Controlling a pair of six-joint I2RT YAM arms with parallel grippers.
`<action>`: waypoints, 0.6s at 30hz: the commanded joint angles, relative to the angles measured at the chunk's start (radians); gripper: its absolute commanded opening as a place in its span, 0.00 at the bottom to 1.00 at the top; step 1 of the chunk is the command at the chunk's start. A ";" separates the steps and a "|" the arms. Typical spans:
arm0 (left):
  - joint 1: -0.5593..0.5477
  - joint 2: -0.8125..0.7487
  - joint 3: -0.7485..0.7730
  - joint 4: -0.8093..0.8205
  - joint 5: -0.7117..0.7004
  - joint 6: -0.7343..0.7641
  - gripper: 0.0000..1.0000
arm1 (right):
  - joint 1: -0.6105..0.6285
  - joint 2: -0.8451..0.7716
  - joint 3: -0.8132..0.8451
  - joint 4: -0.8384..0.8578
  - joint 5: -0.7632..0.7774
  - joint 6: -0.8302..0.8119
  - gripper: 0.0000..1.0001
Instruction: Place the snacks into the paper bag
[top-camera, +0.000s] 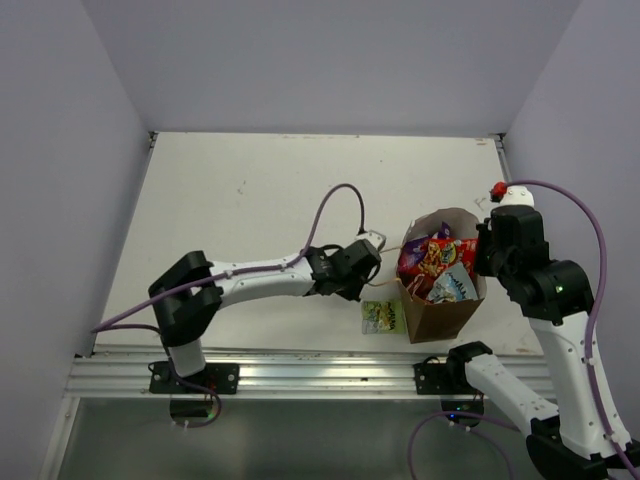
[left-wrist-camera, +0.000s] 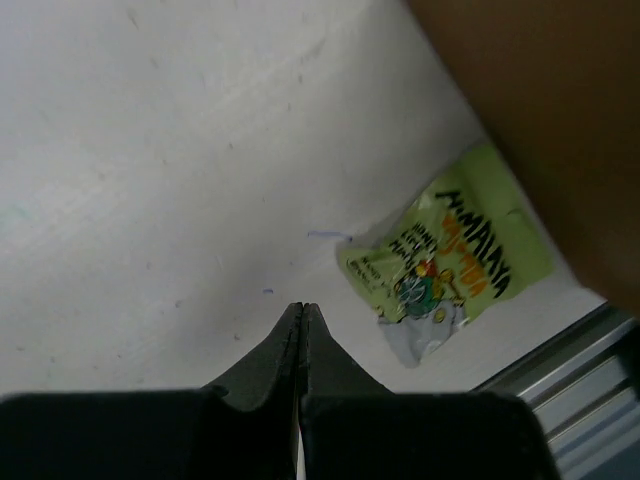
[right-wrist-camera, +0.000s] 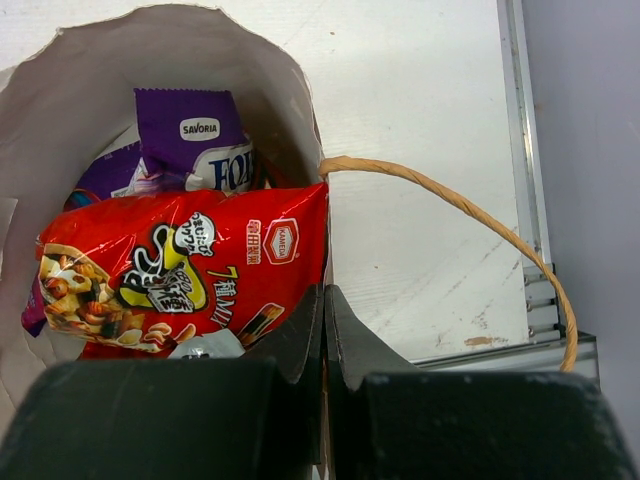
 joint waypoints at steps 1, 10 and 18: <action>-0.032 -0.016 -0.039 0.066 0.101 0.022 0.00 | 0.002 -0.010 0.004 0.023 -0.012 -0.009 0.00; -0.068 0.004 -0.074 0.217 0.242 0.058 0.43 | 0.004 -0.010 0.002 0.017 -0.012 -0.001 0.00; -0.078 0.054 -0.106 0.263 0.298 0.070 0.73 | 0.002 -0.005 -0.003 0.020 -0.017 -0.001 0.00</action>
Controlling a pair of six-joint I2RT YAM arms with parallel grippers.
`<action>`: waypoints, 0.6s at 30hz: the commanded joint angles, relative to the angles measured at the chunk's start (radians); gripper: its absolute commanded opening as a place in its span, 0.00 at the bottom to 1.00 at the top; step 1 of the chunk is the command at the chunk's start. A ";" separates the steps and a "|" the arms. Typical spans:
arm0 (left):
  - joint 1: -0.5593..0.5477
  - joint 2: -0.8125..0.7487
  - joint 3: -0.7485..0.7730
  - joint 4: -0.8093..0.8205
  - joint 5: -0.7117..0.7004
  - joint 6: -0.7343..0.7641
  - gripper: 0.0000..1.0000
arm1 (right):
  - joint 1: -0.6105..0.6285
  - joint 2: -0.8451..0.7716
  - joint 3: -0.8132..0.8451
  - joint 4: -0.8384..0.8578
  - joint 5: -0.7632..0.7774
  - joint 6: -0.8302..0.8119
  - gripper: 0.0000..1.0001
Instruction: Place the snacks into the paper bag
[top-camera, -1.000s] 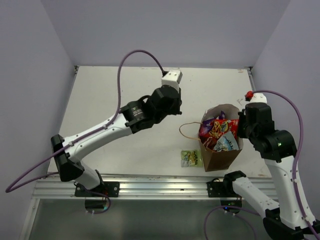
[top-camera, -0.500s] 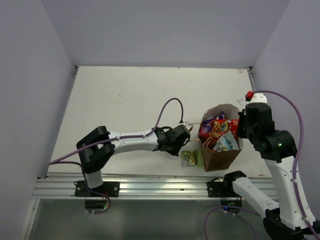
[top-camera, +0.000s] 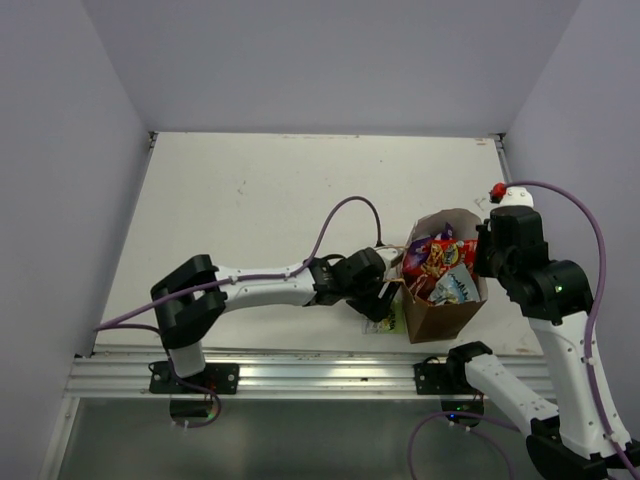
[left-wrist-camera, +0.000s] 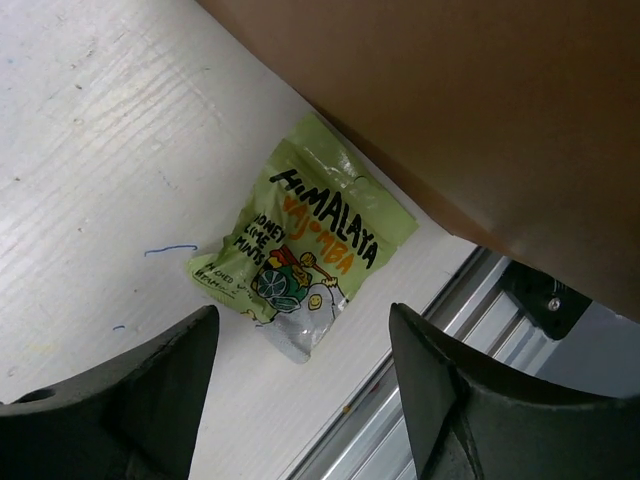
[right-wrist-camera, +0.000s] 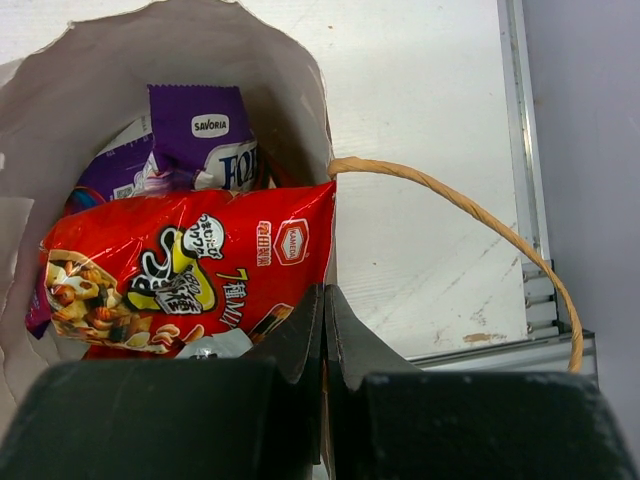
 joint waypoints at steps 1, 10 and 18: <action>-0.017 0.024 -0.024 0.080 0.063 0.027 0.73 | 0.002 -0.004 -0.001 0.026 -0.020 -0.002 0.00; -0.039 0.149 0.005 0.102 0.050 0.067 0.74 | 0.004 -0.008 0.002 0.020 -0.022 0.001 0.00; -0.051 0.215 0.023 0.061 -0.017 0.084 0.63 | 0.002 -0.008 0.004 0.017 -0.020 0.001 0.00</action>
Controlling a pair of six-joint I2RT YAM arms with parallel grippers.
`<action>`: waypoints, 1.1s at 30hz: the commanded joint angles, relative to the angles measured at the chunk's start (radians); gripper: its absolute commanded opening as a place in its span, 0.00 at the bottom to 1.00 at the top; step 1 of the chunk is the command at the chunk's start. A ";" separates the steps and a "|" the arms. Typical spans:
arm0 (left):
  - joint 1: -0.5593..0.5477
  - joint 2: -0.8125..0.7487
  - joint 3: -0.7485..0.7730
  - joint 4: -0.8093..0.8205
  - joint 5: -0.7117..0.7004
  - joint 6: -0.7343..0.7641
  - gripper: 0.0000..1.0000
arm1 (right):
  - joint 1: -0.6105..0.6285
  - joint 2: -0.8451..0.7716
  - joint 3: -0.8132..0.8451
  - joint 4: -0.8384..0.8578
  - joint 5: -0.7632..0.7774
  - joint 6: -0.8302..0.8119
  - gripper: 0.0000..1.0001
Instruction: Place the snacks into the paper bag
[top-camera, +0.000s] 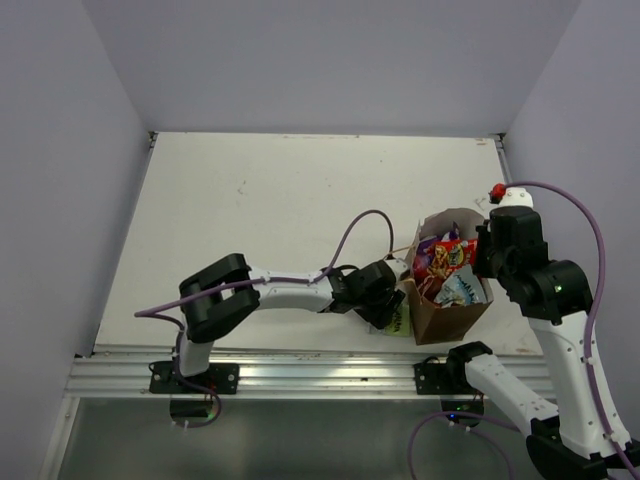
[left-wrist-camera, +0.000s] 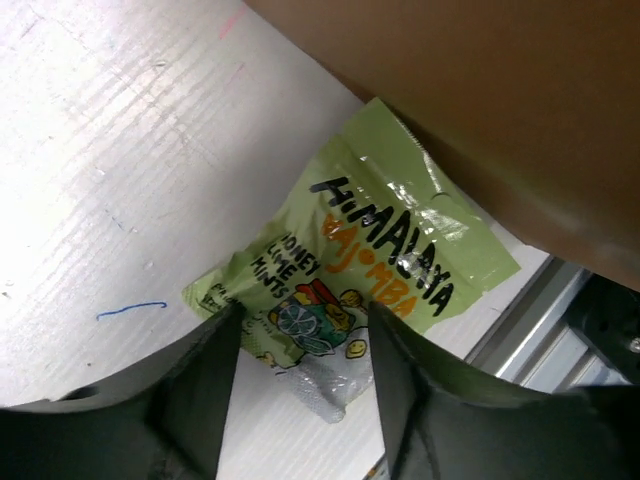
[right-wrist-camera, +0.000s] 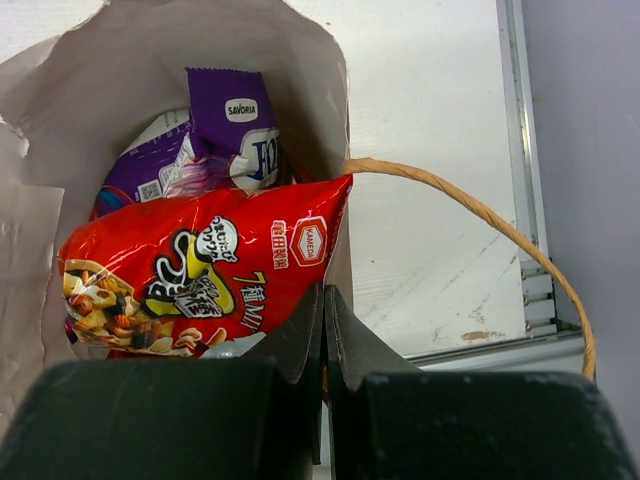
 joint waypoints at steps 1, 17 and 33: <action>-0.019 0.060 0.005 -0.036 -0.010 0.041 0.56 | 0.002 -0.008 0.008 0.021 -0.019 0.001 0.00; -0.033 0.051 0.007 -0.103 -0.154 0.048 0.74 | 0.002 0.004 0.010 0.021 -0.022 0.001 0.00; -0.074 0.198 0.088 -0.330 -0.361 0.048 0.41 | 0.002 0.013 0.017 0.031 -0.030 0.009 0.00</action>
